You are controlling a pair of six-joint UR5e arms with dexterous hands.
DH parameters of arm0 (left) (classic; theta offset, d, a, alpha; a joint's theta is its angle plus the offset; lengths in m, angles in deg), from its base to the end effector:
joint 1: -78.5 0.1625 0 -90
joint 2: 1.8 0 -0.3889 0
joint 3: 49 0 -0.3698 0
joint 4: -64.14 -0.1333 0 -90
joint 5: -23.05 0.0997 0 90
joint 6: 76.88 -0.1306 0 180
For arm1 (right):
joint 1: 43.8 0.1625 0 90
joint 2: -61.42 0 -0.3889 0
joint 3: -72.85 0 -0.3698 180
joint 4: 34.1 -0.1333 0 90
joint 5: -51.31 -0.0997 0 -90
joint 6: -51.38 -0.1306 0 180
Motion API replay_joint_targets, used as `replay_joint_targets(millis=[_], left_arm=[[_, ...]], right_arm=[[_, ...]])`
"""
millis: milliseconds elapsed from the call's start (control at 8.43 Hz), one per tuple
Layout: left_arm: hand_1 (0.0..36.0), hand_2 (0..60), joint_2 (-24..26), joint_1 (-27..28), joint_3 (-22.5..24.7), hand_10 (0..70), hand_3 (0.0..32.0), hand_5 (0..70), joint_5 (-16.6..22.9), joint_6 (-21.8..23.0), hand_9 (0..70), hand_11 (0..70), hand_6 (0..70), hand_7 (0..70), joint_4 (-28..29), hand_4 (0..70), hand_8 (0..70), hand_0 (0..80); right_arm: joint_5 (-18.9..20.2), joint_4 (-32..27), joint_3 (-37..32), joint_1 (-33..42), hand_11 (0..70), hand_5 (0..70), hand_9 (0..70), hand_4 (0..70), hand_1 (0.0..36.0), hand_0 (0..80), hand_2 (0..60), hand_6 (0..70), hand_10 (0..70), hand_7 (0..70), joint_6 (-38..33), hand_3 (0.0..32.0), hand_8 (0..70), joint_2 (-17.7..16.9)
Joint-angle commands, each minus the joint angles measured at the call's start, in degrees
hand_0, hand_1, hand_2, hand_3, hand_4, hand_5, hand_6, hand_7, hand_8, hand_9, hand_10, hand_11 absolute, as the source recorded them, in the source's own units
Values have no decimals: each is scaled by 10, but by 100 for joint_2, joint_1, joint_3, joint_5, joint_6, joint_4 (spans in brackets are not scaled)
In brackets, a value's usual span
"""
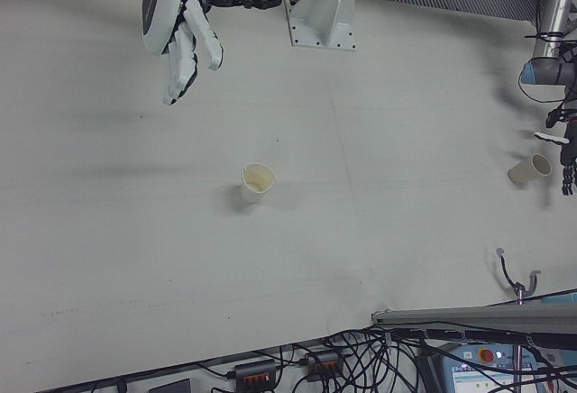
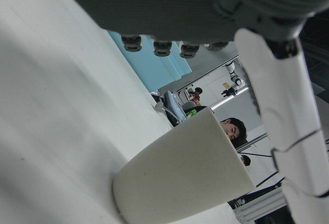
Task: Pour water
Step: 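Close the left hand fingers around the cream cup near the table edge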
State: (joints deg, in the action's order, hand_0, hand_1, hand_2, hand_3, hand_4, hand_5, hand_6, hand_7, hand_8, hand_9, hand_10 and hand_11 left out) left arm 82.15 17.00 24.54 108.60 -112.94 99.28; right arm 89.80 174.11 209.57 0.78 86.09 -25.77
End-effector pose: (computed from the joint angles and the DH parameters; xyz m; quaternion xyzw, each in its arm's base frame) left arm 0.0884 -0.4635 0.7596 0.0756 0.7767 -0.5442 0.3079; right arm -0.0990 -0.4282 0.3329 0.1746 -0.7633 0.6198 0.0524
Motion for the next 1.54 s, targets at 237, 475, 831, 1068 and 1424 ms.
replay_joint_targets(millis=[237,475,831,1068,1424], left_arm=[[137,0,438,481,-323,12,80,0,-248,2,43,35,22,30,-8,0,23,493],[137,0,438,481,-323,11,80,0,-249,29,42,34,21,29,-8,2,23,497],[136,0,429,630,-332,13,70,7,-249,38,39,35,25,35,-8,22,20,495],[129,0,429,666,-323,21,0,181,-249,46,37,43,32,25,-17,181,21,493],[166,134,429,666,-297,29,0,396,-266,116,25,52,44,71,-87,347,20,509]], right_arm=[[0,0,-14,-19,6,14,0,38,139,498,0,8,0,0,0,0,0,0],[0,0,-49,-63,8,16,0,51,137,498,0,11,0,0,0,0,0,8],[0,0,-49,-72,9,19,0,57,133,496,0,13,0,0,0,0,0,8],[0,0,-49,-72,9,18,0,54,131,492,0,11,0,0,0,0,0,8],[0,0,-49,-81,7,21,0,56,127,489,0,12,0,0,0,0,0,8]])
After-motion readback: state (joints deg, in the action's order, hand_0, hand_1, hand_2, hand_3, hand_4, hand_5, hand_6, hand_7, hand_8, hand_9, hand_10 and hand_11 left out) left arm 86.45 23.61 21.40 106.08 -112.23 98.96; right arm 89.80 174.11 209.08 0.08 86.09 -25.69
